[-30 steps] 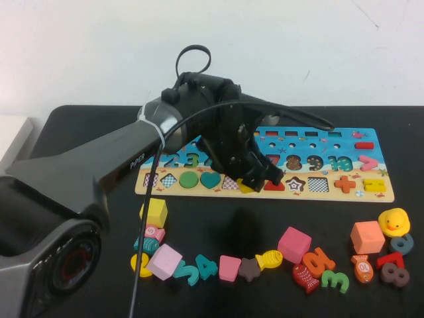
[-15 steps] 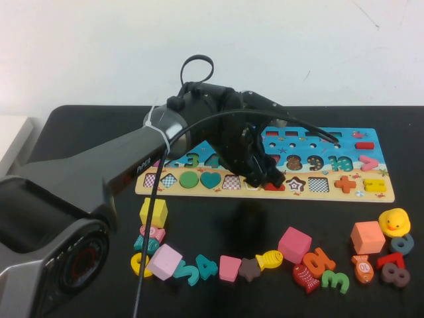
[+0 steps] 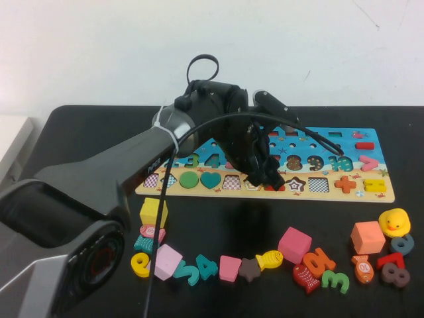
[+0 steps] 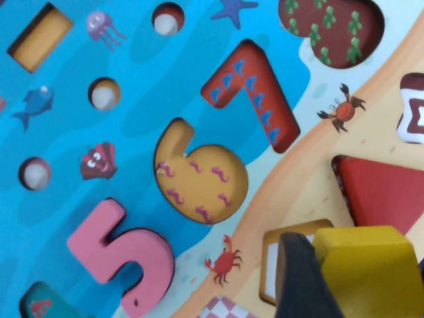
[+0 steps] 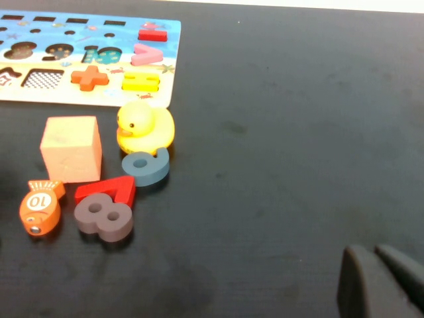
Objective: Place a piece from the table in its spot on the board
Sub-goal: Place the "five-pointed star" into the hole of the five-pointed star
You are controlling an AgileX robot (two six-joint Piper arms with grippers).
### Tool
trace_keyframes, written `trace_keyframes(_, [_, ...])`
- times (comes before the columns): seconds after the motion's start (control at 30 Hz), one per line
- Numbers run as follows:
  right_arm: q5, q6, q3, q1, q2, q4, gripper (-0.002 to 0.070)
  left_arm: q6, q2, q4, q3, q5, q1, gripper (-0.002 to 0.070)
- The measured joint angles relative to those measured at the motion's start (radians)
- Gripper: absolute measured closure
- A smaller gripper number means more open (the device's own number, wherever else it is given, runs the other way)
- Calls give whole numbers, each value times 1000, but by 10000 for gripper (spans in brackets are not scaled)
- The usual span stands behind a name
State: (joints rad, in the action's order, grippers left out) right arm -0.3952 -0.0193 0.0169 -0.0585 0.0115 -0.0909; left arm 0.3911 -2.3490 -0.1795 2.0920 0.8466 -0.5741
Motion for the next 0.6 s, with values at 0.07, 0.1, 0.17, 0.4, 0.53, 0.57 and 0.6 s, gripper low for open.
trace_keyframes(0.07, [0, 0, 0, 0, 0, 0, 657, 0, -19, -4, 42, 38, 0, 352])
trace_keyframes(0.1, [0, 0, 0, 0, 0, 0, 658, 2, -24, -4, 57, 51, 0, 352])
trace_keyframes(0.17, [0, 0, 0, 0, 0, 0, 657, 3, -38, 1, 73, 65, 0, 352])
trace_keyframes(0.4, [0, 0, 0, 0, 0, 0, 658, 54, -74, 37, 84, 76, 0, 353])
trace_keyframes(0.53, [0, 0, 0, 0, 0, 0, 658, 60, -74, 39, 84, 63, 0, 353])
trace_keyframes(0.57, [0, 0, 0, 0, 0, 0, 658, 64, -74, 42, 84, 57, 0, 353])
trace_keyframes(0.6, [0, 0, 0, 0, 0, 0, 658, 64, -74, 42, 84, 53, 0, 353])
